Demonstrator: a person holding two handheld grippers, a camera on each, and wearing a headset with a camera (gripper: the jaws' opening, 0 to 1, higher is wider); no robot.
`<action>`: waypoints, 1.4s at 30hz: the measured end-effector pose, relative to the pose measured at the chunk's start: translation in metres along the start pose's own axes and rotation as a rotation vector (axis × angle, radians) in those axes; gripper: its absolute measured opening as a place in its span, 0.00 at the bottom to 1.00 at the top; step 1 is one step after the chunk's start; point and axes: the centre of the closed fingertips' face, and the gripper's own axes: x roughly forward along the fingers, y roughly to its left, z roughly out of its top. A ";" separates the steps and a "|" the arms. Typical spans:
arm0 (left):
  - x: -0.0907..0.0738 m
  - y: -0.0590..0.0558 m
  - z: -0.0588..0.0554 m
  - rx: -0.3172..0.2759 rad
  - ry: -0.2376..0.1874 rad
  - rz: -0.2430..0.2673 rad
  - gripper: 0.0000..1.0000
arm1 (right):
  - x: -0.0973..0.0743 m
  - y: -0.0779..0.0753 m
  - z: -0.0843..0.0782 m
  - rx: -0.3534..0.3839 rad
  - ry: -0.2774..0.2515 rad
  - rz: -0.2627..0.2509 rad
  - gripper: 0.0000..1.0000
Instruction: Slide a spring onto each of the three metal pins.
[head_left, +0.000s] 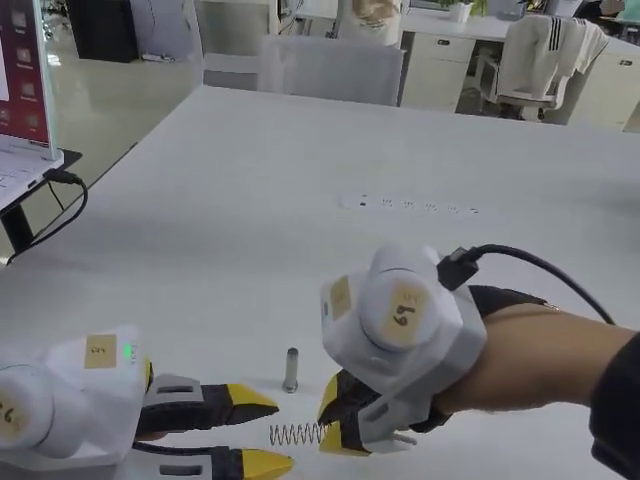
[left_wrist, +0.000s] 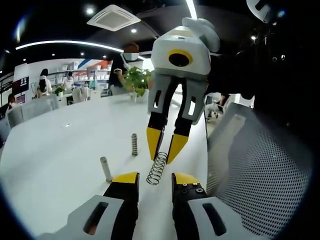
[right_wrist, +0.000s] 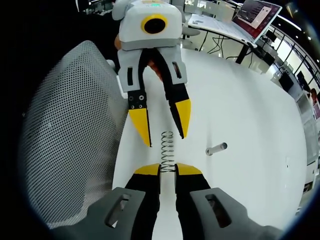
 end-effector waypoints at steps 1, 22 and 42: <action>0.000 0.000 0.000 0.000 -0.001 -0.002 0.17 | -0.001 0.000 0.000 -0.003 -0.001 -0.001 0.08; -0.001 -0.004 0.004 0.012 -0.009 -0.021 0.04 | -0.005 0.003 0.003 -0.053 -0.009 -0.008 0.08; -0.003 -0.011 0.010 -0.014 -0.028 -0.056 0.02 | -0.002 0.004 0.000 -0.014 -0.017 0.013 0.12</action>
